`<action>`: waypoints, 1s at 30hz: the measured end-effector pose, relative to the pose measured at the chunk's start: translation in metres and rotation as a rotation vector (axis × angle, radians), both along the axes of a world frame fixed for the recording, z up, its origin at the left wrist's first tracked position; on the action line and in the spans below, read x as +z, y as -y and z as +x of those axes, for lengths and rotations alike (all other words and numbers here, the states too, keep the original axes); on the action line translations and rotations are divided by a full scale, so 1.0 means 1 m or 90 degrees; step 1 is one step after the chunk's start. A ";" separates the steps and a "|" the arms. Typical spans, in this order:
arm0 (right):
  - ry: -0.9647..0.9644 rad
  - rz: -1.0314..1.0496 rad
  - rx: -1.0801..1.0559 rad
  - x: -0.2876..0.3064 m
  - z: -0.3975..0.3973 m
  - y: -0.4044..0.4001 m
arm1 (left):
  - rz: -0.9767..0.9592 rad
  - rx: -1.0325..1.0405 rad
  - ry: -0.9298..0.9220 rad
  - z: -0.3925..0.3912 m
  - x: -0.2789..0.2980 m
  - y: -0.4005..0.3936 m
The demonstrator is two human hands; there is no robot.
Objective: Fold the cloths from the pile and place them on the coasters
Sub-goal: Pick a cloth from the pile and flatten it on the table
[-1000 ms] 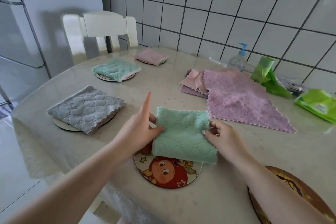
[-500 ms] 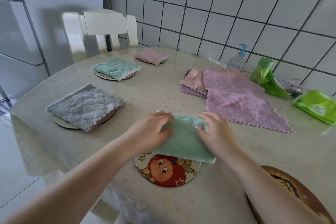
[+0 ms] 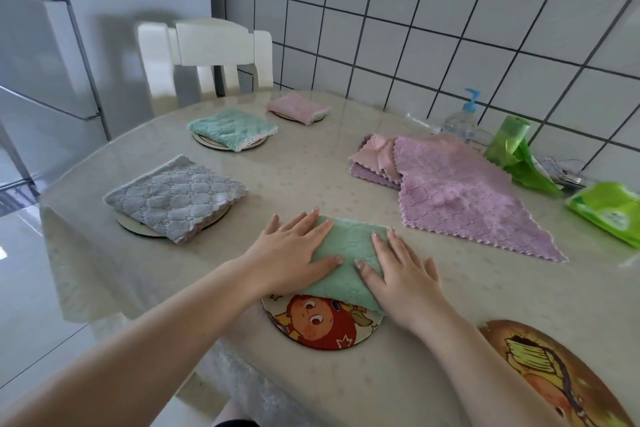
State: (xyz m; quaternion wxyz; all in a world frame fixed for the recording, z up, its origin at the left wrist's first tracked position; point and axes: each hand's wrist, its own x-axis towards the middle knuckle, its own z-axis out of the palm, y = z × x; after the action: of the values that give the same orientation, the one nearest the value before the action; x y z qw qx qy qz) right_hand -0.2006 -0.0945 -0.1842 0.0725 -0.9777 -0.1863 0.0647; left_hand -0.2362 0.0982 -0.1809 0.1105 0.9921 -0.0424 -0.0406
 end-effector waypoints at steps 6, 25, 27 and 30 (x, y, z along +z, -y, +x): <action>0.060 0.178 -0.011 -0.005 -0.012 0.017 | -0.006 0.104 0.104 -0.013 -0.001 -0.009; 0.110 0.360 0.047 -0.004 -0.024 0.031 | -0.274 0.018 0.251 -0.033 -0.008 -0.009; 0.107 0.400 0.046 -0.002 -0.025 0.032 | -0.285 0.015 0.260 -0.032 -0.009 -0.011; 0.116 0.451 0.032 0.001 -0.027 0.033 | -0.350 0.032 0.254 -0.029 -0.009 -0.014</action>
State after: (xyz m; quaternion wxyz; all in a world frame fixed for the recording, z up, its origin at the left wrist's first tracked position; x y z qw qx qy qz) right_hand -0.2273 -0.1270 -0.1829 0.3882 -0.8887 -0.2270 -0.0894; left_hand -0.2653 0.1123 -0.1902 0.3642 0.9144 -0.0479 0.1700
